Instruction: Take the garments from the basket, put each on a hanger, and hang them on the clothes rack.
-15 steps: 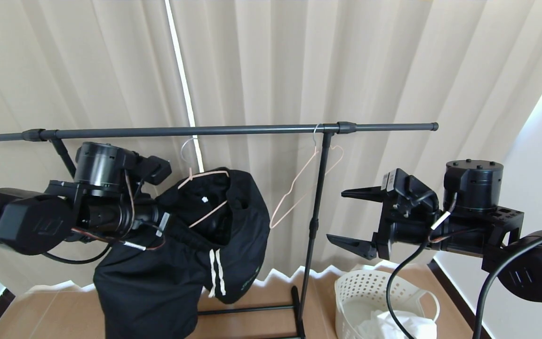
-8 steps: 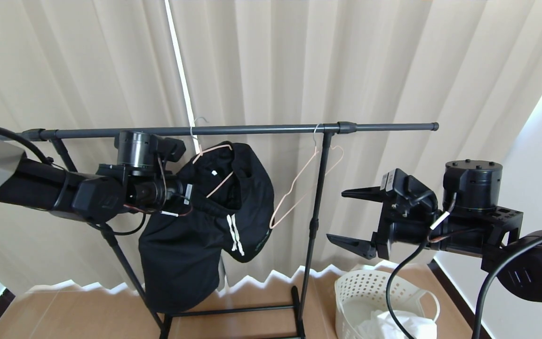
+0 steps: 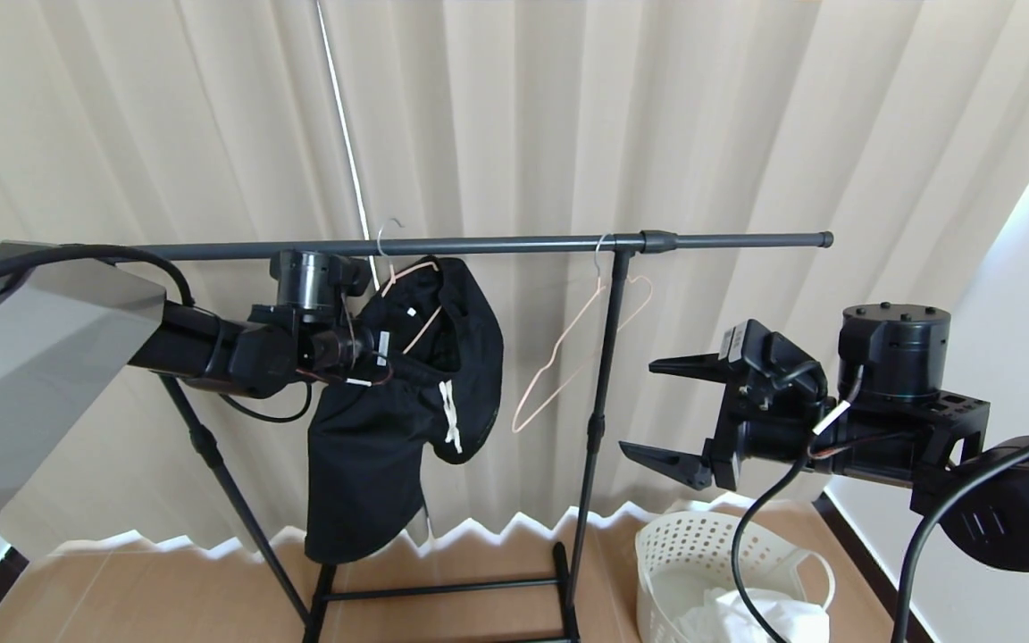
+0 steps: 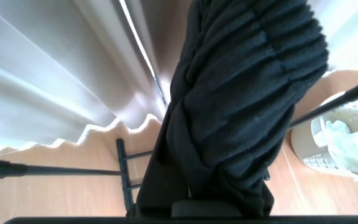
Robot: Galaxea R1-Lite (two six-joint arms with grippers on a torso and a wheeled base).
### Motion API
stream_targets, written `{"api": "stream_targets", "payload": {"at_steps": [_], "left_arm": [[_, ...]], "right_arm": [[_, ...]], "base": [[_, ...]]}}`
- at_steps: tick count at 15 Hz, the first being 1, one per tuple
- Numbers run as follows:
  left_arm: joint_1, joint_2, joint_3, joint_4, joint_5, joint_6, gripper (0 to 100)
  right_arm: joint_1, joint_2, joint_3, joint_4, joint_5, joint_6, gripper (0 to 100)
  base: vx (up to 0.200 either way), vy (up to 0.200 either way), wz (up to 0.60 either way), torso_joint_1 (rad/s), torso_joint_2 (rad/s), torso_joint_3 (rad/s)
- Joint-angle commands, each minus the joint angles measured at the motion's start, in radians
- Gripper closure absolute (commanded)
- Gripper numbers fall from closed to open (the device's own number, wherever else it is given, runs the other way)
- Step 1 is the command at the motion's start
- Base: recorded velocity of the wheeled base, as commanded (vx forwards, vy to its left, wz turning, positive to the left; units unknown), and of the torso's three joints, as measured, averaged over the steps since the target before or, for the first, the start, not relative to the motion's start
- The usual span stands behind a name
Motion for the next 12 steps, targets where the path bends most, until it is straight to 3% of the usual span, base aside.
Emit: {"api": "stream_targets", "payload": {"at_steps": [1, 12], "left_arm": [[0.001, 0.022, -0.016, 0.000, 0.000, -0.001, 100], [0.004, 0.062, -0.044, -0.001, -0.013, -0.044, 100]], "right_arm": [[0.000, 0.002, -0.001, -0.001, 0.001, -0.001, 0], [0.000, 0.005, 0.002, -0.001, 0.001, -0.001, 0]], "base": [[0.000, 0.000, 0.00, 0.000, 0.00, 0.000], [0.000, 0.000, 0.00, 0.000, 0.00, 0.000]]}}
